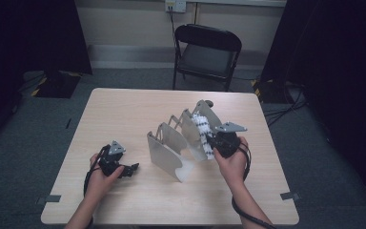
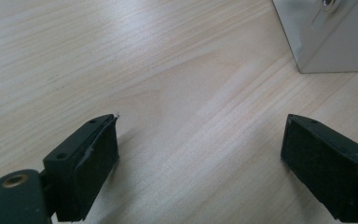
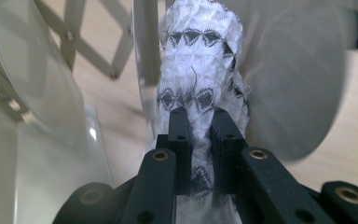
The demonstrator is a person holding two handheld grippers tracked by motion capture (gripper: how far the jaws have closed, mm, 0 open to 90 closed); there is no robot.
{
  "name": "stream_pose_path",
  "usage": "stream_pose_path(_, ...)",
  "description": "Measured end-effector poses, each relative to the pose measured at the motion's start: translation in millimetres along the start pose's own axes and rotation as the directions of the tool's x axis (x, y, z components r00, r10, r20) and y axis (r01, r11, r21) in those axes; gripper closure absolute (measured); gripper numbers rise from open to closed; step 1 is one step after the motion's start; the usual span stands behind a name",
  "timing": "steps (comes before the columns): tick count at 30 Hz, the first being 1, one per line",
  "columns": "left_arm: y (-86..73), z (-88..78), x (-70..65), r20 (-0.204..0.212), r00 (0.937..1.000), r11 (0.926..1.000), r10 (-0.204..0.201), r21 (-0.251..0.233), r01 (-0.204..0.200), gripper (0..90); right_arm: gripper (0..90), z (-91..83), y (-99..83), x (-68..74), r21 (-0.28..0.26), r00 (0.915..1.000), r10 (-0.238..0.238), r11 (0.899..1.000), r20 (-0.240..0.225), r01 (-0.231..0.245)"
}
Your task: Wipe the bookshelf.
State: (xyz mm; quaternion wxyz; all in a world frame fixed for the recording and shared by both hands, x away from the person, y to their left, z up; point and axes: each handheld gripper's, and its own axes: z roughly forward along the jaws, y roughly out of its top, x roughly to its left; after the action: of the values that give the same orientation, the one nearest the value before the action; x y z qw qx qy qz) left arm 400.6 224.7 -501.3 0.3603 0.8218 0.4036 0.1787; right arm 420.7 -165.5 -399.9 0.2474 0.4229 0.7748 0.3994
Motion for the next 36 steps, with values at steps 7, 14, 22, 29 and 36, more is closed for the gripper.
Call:
stream_pose_path(7,0.1,-0.7,0.7,0.002,1.0,0.9999,0.01,0.008,-0.01,10.8,80.6,-18.1,45.9,-6.7,-0.083,1.0,0.002,0.997,0.009,-0.001)
stream_pose_path(14,0.1,-0.8,0.6,0.003,1.0,0.9999,0.009,0.008,-0.009,10.8,80.5,-3.1,42.3,-6.5,-0.034,0.9995,-0.018,0.999,0.026,0.019)
stream_pose_path(22,0.0,-0.7,0.4,0.005,0.9999,0.9999,0.01,0.005,-0.01,10.8,80.4,14.2,16.4,-11.1,0.009,0.9997,0.004,1.0,0.025,-0.004)
stream_pose_path(29,-0.3,-0.8,-0.3,0.004,1.0,1.0,0.003,0.004,-0.003,10.8,80.3,27.5,-18.4,-13.8,0.06,0.9992,0.033,0.998,0.023,-0.034)
stream_pose_path(36,-0.3,-0.8,-0.3,0.004,1.0,1.0,0.001,0.004,-0.001,10.9,79.1,37.7,-50.1,-11.3,0.117,0.9996,0.027,0.993,-0.013,-0.025)
